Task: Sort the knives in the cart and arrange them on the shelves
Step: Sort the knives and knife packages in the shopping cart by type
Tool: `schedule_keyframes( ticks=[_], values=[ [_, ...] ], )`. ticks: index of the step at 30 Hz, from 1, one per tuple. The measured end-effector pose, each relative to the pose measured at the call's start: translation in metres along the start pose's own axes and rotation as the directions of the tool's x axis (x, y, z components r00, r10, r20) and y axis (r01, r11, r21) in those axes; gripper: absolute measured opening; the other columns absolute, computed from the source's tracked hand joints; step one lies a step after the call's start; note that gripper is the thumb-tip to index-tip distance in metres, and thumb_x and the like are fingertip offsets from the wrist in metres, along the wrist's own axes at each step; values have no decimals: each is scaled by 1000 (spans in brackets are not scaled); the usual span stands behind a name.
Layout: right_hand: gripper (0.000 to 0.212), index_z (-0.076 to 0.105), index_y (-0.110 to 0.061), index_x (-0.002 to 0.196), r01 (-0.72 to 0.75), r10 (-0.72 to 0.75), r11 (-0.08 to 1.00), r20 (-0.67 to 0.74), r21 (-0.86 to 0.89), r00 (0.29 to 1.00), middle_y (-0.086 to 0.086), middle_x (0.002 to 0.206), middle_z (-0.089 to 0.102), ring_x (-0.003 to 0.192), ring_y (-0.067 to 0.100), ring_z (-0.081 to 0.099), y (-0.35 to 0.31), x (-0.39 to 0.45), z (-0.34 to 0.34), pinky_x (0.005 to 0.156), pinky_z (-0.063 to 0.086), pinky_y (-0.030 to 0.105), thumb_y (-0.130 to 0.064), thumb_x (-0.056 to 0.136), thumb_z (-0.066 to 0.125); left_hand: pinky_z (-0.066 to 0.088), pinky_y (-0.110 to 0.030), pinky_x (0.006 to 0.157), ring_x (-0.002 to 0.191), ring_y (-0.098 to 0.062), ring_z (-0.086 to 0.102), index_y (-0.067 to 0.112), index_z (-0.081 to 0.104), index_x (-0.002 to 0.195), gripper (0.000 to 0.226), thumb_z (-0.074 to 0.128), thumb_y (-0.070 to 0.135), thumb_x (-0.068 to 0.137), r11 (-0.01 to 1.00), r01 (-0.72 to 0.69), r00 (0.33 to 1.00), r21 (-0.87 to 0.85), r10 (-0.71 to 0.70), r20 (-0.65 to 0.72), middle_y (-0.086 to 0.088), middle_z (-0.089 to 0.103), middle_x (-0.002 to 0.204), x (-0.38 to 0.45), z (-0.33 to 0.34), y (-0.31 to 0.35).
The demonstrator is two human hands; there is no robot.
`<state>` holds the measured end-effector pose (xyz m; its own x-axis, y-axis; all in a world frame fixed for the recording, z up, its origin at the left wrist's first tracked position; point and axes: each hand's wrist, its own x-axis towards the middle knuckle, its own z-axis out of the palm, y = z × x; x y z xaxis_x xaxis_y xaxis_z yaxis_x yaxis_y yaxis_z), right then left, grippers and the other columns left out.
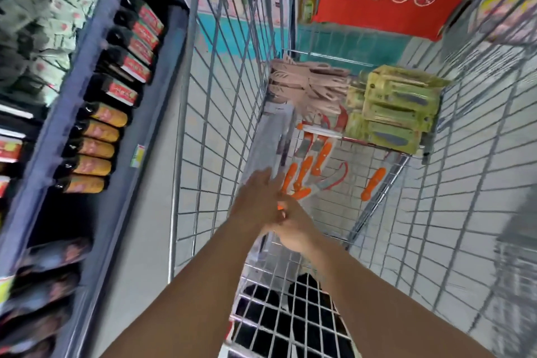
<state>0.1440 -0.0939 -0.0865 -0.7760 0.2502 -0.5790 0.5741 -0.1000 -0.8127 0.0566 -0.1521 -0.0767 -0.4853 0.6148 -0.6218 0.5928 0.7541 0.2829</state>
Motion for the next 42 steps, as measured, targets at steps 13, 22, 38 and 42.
schedule_keyframes(
  ticks=[13, 22, 38, 42],
  values=[
    [33, 57, -19, 122, -290, 72, 926, -644, -240, 761, 12, 126, 46, 110, 25, 49, 26, 34, -65, 85, 34, 22, -10, 91, 52, 25, -39, 111, 143, -24, 6, 26, 9, 150, 78, 55, 10, 88, 995, -93, 982, 48, 99, -159, -4, 7, 156, 34, 25, 28],
    [32, 53, -22, 121, -581, 226, 769, -738, -265, 636, 14, 141, 25, 130, 33, 23, 57, 42, -113, 102, 30, 39, -20, 90, 57, 23, -54, 110, 143, -36, 6, 45, -10, 145, 75, 45, 41, 95, 1000, -12, 997, 15, 13, -82, -2, -15, 157, 89, 39, 61],
    [33, 51, -18, 108, -629, 342, 746, -683, -220, 645, 10, 120, 34, 100, 31, 46, 94, -34, -99, 73, 38, 28, 1, 81, 53, 49, -38, 80, 111, -29, 44, 20, 44, 130, 43, 51, 18, 88, 996, -61, 995, -62, 55, -85, -8, 36, 133, 55, 73, 74],
    [37, 51, -14, 121, -686, 466, 715, -641, -133, 610, 18, 128, 33, 111, 36, 43, 95, -45, -97, 90, 42, 39, -6, 85, 51, 49, -55, 88, 110, -36, 54, 24, 46, 121, 26, 39, 25, 95, 898, -77, 997, -432, 70, -32, -11, 52, 126, 31, 95, 90]
  ],
)
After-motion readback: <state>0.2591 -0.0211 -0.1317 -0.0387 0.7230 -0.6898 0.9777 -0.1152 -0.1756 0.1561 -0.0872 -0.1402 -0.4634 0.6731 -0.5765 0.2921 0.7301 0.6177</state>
